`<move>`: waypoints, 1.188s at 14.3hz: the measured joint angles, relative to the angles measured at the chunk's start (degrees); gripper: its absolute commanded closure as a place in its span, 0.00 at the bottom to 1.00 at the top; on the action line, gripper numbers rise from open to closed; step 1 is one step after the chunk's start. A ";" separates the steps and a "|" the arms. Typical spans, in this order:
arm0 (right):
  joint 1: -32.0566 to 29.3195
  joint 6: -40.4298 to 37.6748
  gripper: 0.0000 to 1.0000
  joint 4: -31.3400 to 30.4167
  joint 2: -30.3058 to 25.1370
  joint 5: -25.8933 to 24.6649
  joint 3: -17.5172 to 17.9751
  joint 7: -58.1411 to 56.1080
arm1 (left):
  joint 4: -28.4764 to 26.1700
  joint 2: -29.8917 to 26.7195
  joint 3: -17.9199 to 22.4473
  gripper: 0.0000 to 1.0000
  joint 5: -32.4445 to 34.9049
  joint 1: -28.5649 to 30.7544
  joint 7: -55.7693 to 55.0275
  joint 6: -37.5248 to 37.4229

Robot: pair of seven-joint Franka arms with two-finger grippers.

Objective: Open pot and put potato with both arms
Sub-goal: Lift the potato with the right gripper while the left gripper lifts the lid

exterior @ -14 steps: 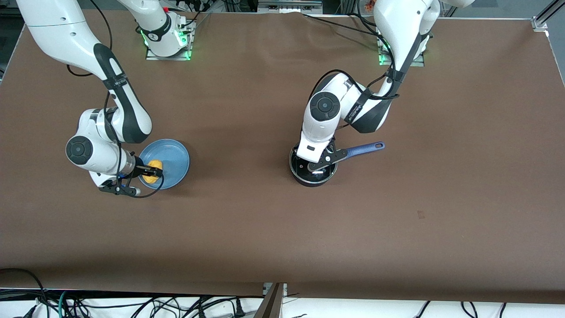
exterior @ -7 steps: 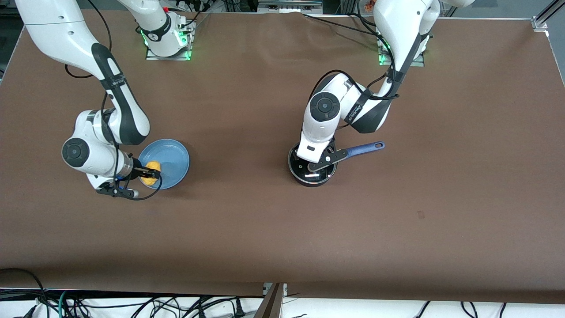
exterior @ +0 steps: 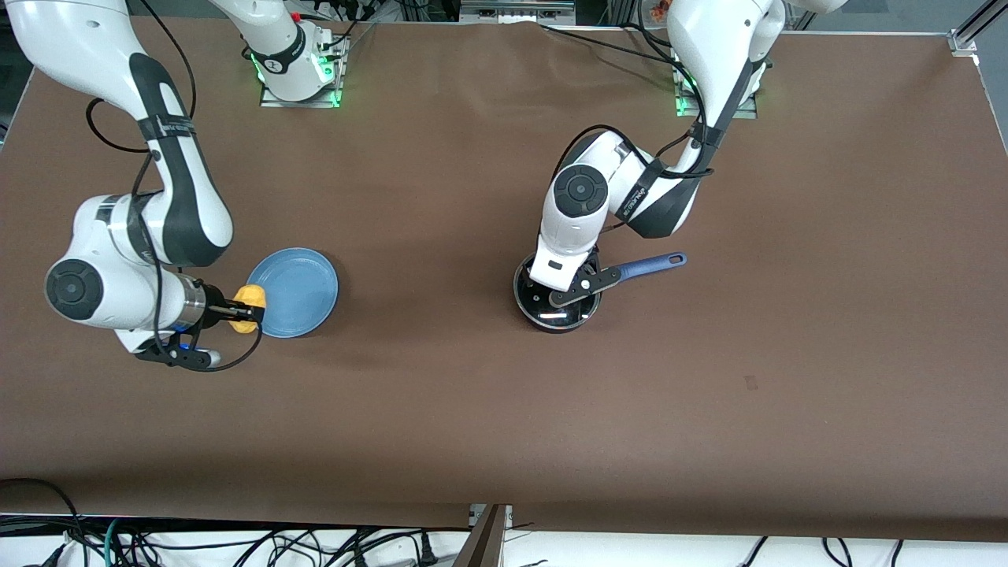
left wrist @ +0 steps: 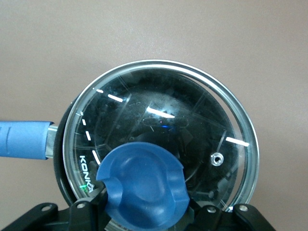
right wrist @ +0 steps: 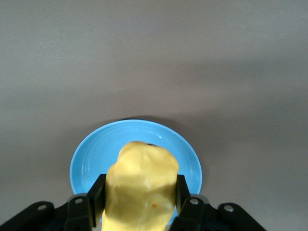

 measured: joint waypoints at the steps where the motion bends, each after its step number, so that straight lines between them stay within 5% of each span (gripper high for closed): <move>1: -0.01 -2.65 0.63 1.71 -0.03 0.00 -0.01 0.00 | 0.33 -0.02 0.09 0.55 0.44 0.01 0.59 -0.64; 8: -0.12 -18.82 0.63 10.66 -3.64 0.04 -0.11 -0.03 | 1.49 -1.60 1.00 0.57 0.86 0.79 3.37 -3.06; 17: 4.87 -19.20 0.62 11.59 -3.97 3.98 2.40 10.29 | 2.13 -11.37 0.88 0.58 -0.42 10.25 18.83 -13.91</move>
